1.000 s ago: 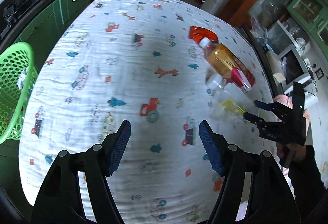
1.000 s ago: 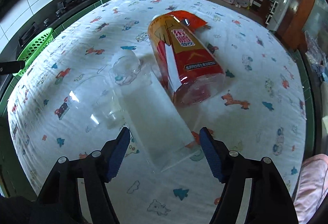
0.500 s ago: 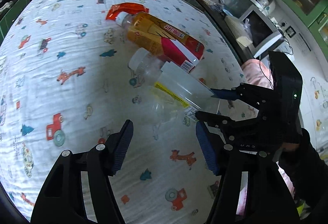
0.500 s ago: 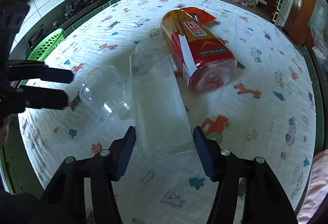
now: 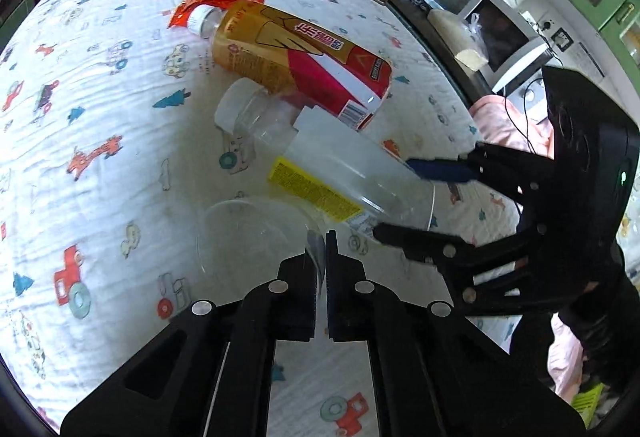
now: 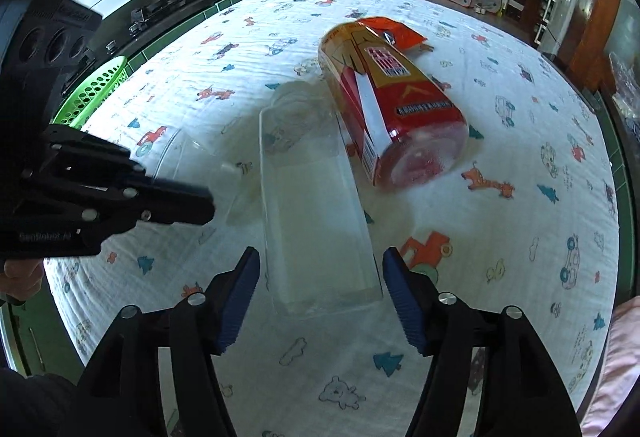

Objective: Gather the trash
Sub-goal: 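Grasp the clear plastic cup with the left tool while the right tool grasps the clear bottle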

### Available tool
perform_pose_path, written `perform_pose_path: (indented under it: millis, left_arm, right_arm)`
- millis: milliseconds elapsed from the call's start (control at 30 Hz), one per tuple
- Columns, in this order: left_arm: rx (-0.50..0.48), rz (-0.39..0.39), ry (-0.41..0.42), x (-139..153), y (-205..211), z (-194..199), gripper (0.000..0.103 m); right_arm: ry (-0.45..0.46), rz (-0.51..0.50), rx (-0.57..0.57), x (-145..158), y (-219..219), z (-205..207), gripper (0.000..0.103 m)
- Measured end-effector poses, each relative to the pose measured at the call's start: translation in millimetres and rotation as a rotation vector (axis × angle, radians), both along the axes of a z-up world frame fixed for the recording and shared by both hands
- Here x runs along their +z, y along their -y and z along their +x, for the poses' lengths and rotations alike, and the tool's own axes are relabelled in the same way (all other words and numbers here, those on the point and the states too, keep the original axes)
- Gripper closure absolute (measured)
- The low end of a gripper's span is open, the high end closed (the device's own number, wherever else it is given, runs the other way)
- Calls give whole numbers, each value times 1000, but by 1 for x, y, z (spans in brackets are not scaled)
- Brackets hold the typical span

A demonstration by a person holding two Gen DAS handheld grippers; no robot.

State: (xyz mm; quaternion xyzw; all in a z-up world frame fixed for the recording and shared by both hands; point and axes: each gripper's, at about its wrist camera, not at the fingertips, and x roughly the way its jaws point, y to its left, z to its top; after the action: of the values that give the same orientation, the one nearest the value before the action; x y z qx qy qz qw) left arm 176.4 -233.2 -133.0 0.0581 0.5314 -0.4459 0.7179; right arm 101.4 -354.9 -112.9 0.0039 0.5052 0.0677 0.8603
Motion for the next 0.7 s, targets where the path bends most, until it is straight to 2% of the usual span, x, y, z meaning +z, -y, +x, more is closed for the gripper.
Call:
perform_pose_path:
  millis: [233,500,567,700]
  left_arm:
    - [82,-24,4,8,-40,10,101]
    - [162,-57,42,29,-86,17,101]
    - [181,-65,50,35,-98,18,101]
    - [240,-74,66,47,-127,23,101]
  right_arm:
    - [6,-18,15,-2,-12,25,39]
    - [-2,-25,-28,-14,-20,52,39]
    - [0,-36,-43,-15,-23,57,46]
    - [-6,-20,-39,-12,-33,60,48]
